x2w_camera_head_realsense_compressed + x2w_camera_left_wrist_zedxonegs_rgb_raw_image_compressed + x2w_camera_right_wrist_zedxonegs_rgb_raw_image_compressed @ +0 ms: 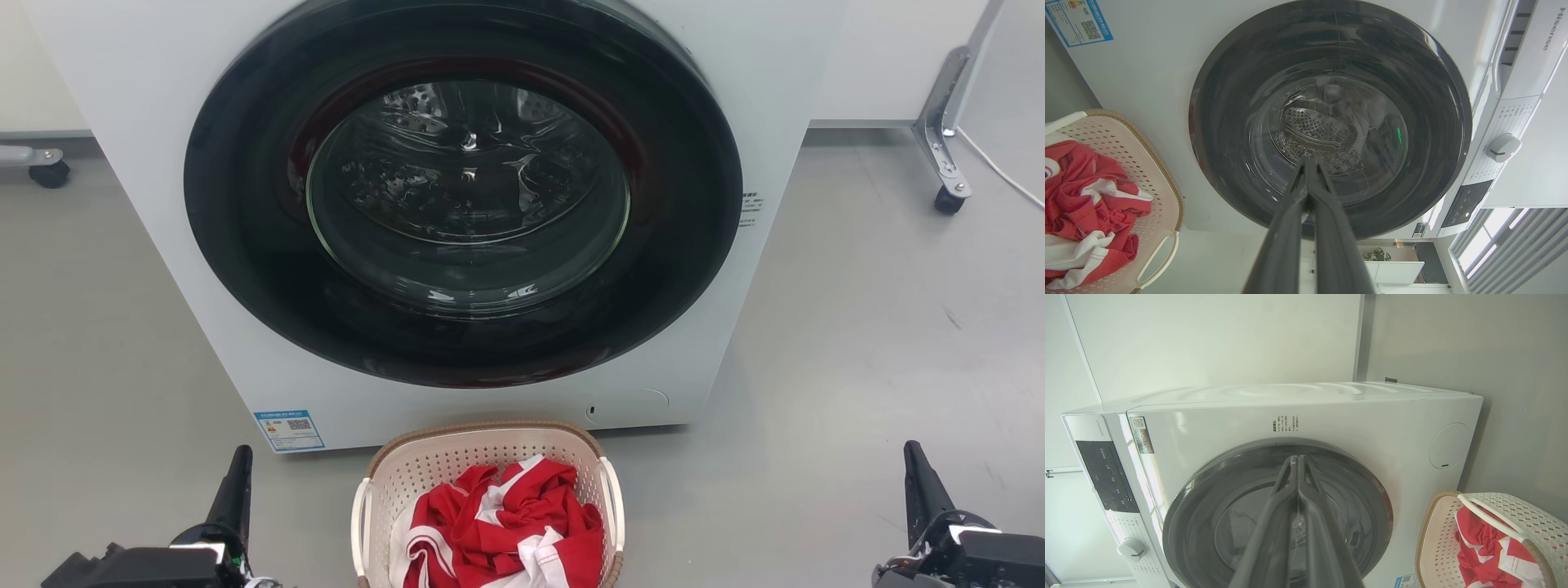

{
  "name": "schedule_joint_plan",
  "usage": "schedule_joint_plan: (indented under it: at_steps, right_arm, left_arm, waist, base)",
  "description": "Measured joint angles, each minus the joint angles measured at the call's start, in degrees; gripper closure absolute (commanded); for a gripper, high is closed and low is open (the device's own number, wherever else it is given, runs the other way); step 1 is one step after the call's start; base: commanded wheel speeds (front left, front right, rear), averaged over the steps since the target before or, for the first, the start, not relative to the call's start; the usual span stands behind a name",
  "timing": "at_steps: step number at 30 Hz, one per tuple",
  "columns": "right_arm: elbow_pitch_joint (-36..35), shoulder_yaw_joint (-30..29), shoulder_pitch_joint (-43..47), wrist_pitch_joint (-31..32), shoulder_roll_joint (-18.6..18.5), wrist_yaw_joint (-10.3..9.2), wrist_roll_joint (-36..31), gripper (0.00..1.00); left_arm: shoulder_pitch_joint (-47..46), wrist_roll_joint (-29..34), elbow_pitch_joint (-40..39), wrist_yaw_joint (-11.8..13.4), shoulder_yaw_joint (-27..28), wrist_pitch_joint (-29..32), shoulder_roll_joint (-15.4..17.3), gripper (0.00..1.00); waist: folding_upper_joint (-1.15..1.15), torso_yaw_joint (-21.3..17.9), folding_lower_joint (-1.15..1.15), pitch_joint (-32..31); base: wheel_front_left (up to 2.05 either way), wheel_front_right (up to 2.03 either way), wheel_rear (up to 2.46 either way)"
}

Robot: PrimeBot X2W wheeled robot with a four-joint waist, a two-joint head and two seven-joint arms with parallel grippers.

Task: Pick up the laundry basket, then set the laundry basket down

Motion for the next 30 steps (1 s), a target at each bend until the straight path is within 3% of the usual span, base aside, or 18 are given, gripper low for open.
schedule_joint_plan:
  at_steps: [30]
  right_arm:
    - [-0.01, 0.00, 0.00, 0.00, 0.01, 0.00, 0.01, 1.00]
  left_arm:
    - [0.00, 0.00, -0.01, 0.00, 0.00, 0.00, 0.00, 1.00]
  waist:
    - [0.00, 0.00, 0.00, 0.01]
  base:
    - [0.00, 0.00, 0.00]
